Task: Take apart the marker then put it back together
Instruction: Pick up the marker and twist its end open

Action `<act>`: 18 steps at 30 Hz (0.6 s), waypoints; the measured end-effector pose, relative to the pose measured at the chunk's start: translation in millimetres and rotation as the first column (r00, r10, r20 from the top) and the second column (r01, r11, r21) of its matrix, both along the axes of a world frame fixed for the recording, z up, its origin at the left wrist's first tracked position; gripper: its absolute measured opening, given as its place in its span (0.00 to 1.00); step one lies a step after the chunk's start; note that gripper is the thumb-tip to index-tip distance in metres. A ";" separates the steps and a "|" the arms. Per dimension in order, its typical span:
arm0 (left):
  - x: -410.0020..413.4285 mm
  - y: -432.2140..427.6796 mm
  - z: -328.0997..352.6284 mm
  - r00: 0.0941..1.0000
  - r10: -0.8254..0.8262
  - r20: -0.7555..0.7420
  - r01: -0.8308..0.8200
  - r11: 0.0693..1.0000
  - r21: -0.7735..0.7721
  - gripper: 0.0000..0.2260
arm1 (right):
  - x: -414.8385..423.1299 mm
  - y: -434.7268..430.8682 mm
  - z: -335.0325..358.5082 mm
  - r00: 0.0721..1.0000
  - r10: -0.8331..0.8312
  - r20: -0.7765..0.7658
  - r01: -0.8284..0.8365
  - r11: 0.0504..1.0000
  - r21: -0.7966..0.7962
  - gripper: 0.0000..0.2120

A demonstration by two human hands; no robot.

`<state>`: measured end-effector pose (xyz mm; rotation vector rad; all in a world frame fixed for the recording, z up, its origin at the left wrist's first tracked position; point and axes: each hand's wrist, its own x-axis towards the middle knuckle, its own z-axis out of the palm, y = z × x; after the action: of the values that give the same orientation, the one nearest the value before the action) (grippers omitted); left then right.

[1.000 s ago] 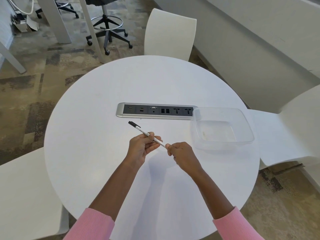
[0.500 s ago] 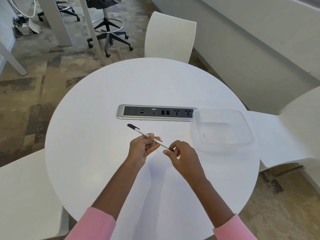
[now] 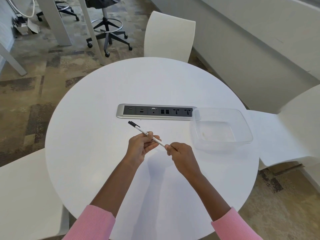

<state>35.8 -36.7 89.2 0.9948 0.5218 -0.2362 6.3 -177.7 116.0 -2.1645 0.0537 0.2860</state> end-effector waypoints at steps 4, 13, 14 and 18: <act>-0.7 -2.3 -1.3 1.000 -0.004 -0.013 0.004 1.000 -0.008 0.07 | 4.7 -2.8 0.8 0.931 -0.083 -0.355 0.209 0.919 0.335 0.18; 0.8 -1.4 -2.7 1.000 0.014 -0.009 -0.014 1.000 -0.025 0.06 | -1.5 -6.0 -0.2 0.986 -0.044 -0.162 0.058 0.995 0.084 0.19; 1.3 0.0 -2.8 1.000 0.018 -0.008 -0.018 1.000 -0.024 0.06 | -3.1 -5.8 -2.2 1.000 0.005 -0.030 -0.005 1.000 -0.022 0.15; -0.7 -1.5 -3.0 1.000 0.008 -0.009 -0.008 1.000 -0.024 0.06 | -7.1 -3.6 -9.8 0.955 0.146 0.256 -0.071 0.956 -0.283 0.09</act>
<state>35.1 -38.1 86.2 0.9689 0.5294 -0.2395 -0.8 -181.3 106.2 -2.4660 -0.1972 0.0380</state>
